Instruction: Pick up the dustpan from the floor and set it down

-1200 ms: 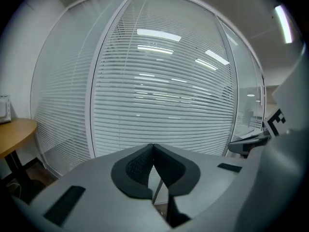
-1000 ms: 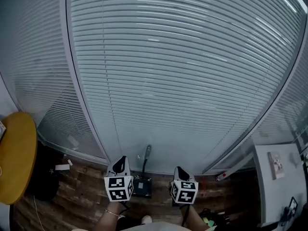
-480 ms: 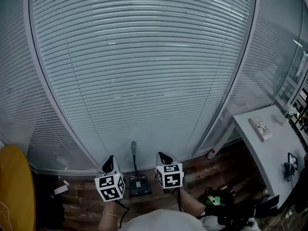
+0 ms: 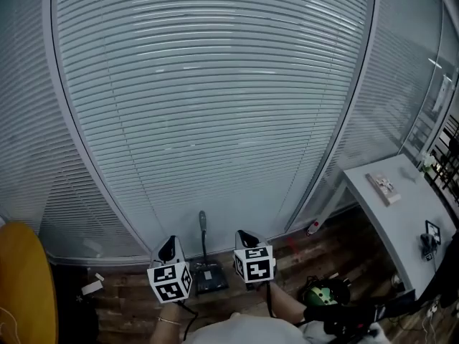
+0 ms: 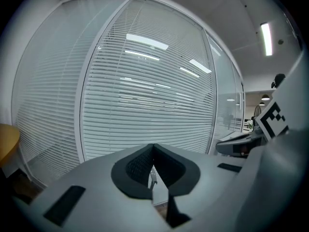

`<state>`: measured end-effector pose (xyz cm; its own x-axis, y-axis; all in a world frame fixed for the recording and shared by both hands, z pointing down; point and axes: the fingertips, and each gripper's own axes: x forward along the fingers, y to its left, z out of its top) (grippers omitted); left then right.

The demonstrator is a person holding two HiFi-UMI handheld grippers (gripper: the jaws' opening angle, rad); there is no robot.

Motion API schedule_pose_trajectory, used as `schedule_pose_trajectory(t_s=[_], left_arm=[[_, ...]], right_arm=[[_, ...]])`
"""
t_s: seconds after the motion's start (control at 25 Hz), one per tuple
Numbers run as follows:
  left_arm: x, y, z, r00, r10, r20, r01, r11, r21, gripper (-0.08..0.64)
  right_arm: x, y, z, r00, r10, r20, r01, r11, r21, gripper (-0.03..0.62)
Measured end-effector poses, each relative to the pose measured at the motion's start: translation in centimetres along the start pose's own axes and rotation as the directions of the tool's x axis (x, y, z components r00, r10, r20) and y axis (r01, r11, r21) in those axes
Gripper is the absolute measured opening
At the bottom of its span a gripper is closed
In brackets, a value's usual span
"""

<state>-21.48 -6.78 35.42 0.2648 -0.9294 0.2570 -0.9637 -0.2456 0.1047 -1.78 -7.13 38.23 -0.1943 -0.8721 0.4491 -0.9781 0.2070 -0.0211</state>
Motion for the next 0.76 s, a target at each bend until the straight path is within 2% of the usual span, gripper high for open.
schedule_pose_trajectory(t_s=[0.76], left_arm=[[-0.64,0.03,-0.37,1.000,-0.005,-0.006,0.005,1.000,0.003,0.017]], right_arm=[[-0.90,0.75,-0.30,1.000,0.003,-0.008,-0.003,1.000,-0.026,0.032]])
